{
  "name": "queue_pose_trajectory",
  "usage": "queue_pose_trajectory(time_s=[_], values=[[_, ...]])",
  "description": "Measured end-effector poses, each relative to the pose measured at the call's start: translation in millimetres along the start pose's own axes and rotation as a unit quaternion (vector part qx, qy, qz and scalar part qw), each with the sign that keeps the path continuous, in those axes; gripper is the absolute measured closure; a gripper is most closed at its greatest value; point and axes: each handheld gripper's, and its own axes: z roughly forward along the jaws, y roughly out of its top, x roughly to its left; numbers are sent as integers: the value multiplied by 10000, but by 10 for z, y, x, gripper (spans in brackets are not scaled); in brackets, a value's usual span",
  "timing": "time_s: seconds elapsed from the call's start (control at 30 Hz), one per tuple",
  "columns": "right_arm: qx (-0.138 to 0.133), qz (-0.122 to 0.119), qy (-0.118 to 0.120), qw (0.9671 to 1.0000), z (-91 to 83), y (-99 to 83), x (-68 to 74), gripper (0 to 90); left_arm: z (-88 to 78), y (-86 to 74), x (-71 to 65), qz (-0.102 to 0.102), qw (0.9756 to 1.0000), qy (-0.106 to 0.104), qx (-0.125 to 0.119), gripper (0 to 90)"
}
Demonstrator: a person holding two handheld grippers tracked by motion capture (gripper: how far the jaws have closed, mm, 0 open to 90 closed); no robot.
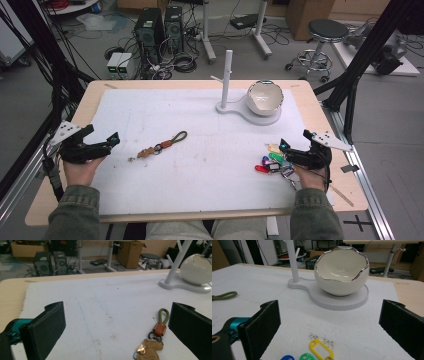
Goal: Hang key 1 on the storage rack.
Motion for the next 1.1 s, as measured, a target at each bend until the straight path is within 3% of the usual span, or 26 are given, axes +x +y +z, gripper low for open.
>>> queue_pose_trajectory(time_s=[0.3, 0.57, 0.8, 1.1], values=[[32, -73, -5, 10000, 6, 2, 9, 28, 118, 68, -104, 151, 9997, -83, 186, 17], [20, -78, -4, 10000, -2, 4, 11, 28, 307, 125, -230, 267, 9983, -292, 435, 17], [14, -63, -14, 10000, 0, 5, 8, 28, 446, 128, -297, 172, 9972, -371, 628, 17], [29, -113, -24, 9999, 0, 4, 13, 28, 634, 150, -422, 253, 9952, -517, 791, 17]])
